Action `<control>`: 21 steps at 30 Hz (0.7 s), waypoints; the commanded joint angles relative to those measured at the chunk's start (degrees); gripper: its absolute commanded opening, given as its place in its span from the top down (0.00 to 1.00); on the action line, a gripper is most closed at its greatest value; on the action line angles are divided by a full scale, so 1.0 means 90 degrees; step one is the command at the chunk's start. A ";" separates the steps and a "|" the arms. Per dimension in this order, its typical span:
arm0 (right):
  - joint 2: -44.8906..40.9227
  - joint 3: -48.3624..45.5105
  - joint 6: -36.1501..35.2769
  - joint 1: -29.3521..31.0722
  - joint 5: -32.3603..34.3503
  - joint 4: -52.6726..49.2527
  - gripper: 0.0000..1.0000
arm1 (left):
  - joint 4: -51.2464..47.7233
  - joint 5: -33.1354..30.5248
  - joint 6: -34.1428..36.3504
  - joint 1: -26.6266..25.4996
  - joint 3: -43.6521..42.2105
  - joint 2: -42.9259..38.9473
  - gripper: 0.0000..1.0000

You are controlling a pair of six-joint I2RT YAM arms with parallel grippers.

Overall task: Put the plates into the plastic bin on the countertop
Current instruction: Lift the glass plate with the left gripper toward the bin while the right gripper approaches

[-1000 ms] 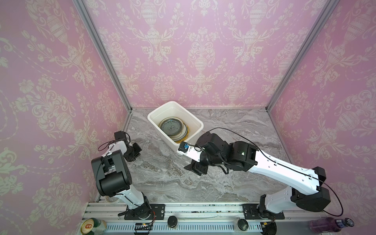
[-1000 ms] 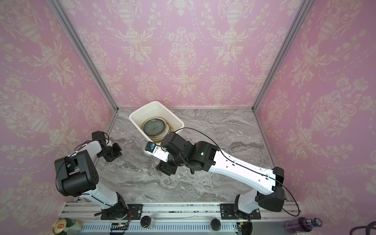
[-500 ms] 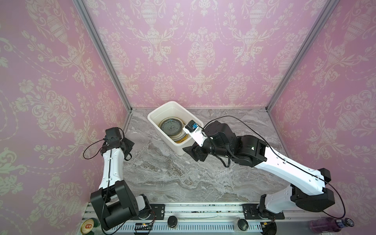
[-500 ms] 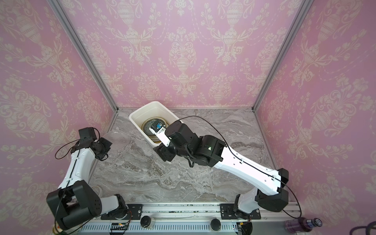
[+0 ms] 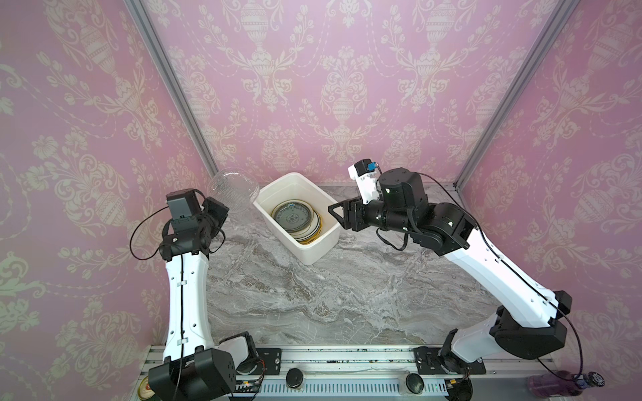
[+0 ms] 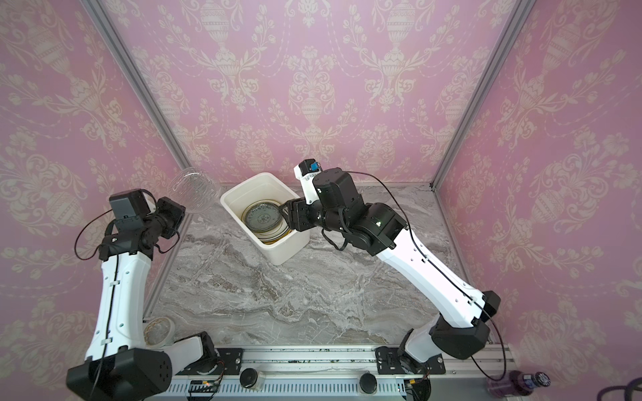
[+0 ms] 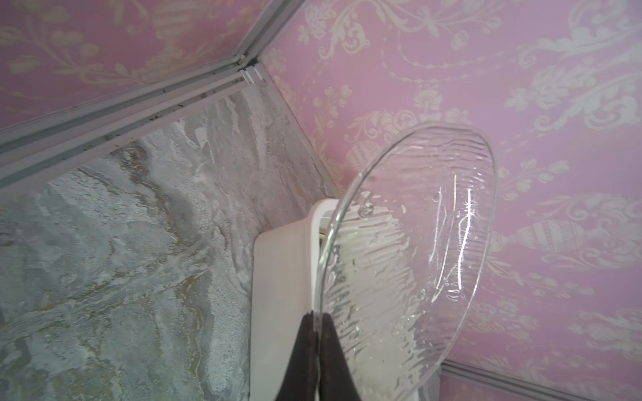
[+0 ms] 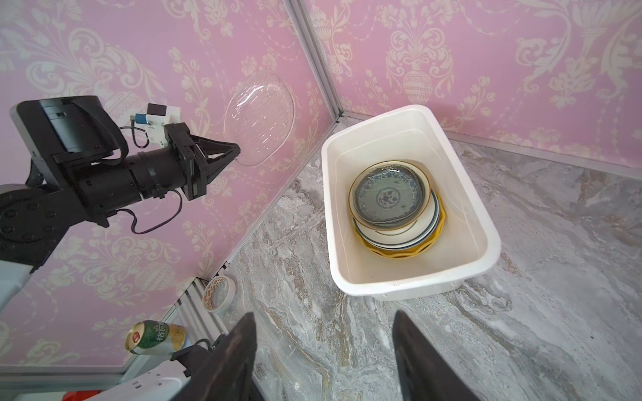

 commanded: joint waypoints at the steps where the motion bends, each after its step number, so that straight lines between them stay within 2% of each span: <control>1: 0.0226 0.0172 0.0803 -0.0123 -0.0154 0.0111 0.41 | 0.0098 0.0438 -0.0374 -0.0556 0.0409 0.0167 1.00; 7: 0.0919 0.0645 0.1571 -0.0257 -0.0332 0.0419 0.46 | 0.0368 0.0341 -0.0818 -0.1417 0.0364 0.0263 1.00; 16: 0.2189 0.1431 0.2796 -0.0512 -0.0772 0.1006 0.48 | 0.0689 -0.0075 -0.1122 -0.2349 0.0094 0.0411 1.00; 19: 0.2546 0.1766 0.2964 -0.0526 -0.0797 0.0913 0.52 | 0.0702 -0.0266 -0.1160 -0.2560 0.0027 0.0424 1.00; 21: 0.2734 0.1932 0.3057 -0.0527 -0.0806 0.0866 0.60 | 0.0713 -0.0419 -0.1171 -0.2676 -0.0011 0.0399 1.00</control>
